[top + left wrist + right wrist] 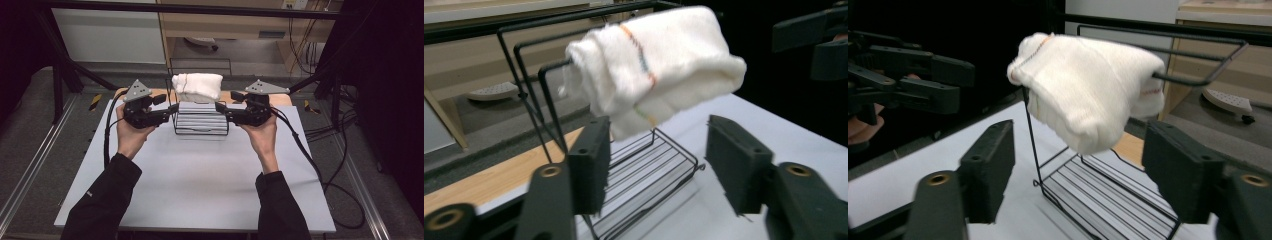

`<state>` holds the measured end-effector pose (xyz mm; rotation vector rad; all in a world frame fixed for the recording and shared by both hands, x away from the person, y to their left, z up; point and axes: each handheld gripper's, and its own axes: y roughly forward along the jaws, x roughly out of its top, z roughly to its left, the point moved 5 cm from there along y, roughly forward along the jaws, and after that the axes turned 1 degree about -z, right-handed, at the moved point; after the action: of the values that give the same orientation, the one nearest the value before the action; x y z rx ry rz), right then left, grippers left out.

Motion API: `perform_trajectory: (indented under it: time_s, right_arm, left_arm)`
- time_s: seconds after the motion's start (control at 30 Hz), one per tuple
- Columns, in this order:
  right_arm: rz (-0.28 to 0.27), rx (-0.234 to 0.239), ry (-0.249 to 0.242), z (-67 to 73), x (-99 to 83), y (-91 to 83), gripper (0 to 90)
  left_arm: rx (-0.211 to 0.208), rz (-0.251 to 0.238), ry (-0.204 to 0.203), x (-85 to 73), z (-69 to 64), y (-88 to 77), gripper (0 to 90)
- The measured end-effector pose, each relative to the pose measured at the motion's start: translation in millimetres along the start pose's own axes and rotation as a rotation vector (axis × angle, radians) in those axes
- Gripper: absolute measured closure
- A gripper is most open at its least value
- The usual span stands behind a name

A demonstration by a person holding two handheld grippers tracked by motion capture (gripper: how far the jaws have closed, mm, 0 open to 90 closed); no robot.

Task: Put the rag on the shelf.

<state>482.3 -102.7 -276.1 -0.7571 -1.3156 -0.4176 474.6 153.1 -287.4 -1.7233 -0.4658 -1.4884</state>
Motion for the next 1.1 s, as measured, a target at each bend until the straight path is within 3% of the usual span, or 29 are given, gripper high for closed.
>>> perform_trajectory:
  time_s: [0.2,0.57,1.1]
  right_arm:
    - [0.028,0.014,0.009,-2.3,-16.0,-10.6,16.3]
    - [0.086,0.032,0.013,-7.2,-47.7,-31.4,4.1]
    - [0.127,0.049,0.043,-16.6,-105.0,-58.0,0.6]
  left_arm:
    - [0.019,0.037,-0.005,-25.2,6.7,-9.9,24.0]
    - [0.013,0.076,-0.026,-66.8,9.4,-26.4,8.3]
    - [0.005,0.125,-0.028,-122.8,7.3,-48.4,7.2]
